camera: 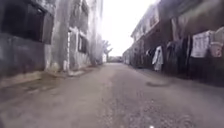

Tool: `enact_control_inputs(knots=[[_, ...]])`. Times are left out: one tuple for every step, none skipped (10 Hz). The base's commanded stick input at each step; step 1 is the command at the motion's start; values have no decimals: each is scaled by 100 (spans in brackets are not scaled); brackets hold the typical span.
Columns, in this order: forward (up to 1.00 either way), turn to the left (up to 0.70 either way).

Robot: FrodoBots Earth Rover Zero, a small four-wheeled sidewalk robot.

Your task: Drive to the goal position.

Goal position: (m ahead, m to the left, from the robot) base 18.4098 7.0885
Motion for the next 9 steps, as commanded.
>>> enact_control_inputs(knots=[[50, 0], [50, 0], [50, 0], [50, 0], [50, 0], [50, 0], [50, 0], [50, 0], [50, 0]])
